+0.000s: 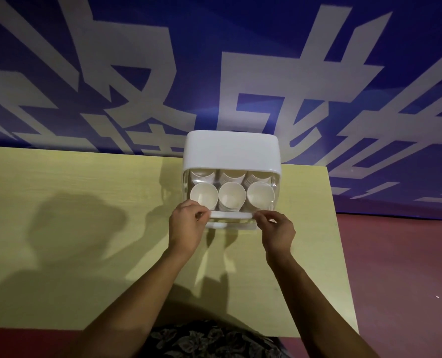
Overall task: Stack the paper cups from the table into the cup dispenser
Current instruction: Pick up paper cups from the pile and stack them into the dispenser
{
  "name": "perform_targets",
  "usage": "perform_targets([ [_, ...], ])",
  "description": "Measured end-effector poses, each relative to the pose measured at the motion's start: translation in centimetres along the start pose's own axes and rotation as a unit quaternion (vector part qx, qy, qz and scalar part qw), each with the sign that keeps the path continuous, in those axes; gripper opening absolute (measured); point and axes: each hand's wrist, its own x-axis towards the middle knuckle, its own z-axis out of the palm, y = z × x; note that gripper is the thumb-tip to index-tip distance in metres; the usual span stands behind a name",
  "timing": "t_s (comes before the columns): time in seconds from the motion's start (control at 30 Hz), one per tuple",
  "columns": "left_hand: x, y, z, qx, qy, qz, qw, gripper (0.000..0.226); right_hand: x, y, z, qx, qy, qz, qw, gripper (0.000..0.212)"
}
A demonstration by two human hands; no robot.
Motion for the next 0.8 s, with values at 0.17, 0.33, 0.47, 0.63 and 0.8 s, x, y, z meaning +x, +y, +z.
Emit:
perform_targets([
  [0.17, 0.2, -0.4, 0.5, -0.123, 0.041, -0.312, 0.941, 0.029, 1.0, -0.7, -0.4, 0.059, 0.026, 0.126, 0.99, 0.052],
  [0.33, 0.8, -0.5, 1.1, -0.392, 0.037, -0.452, 0.8, 0.021, 2.5, 0.0, -1.1, 0.191, -0.031, 0.221, 0.956, 0.058],
  [0.47, 0.2, -1.4, 1.7, -0.203, 0.033, -0.389, 0.898, 0.027, 2.4, 1.1, -1.3, 0.075, -0.025, 0.142, 0.987, 0.04],
  [0.63, 0.3, -2.6, 2.3, -0.021, 0.009, -0.271, 0.962, 0.035, 2.3, 2.2, -0.7, -0.065, -0.049, 0.027, 0.996, 0.035],
  [0.8, 0.2, -3.8, 3.2, 0.035, -0.013, -0.235, 0.971, 0.035, 2.8, 3.3, -0.2, -0.159, -0.057, -0.013, 0.986, 0.047],
])
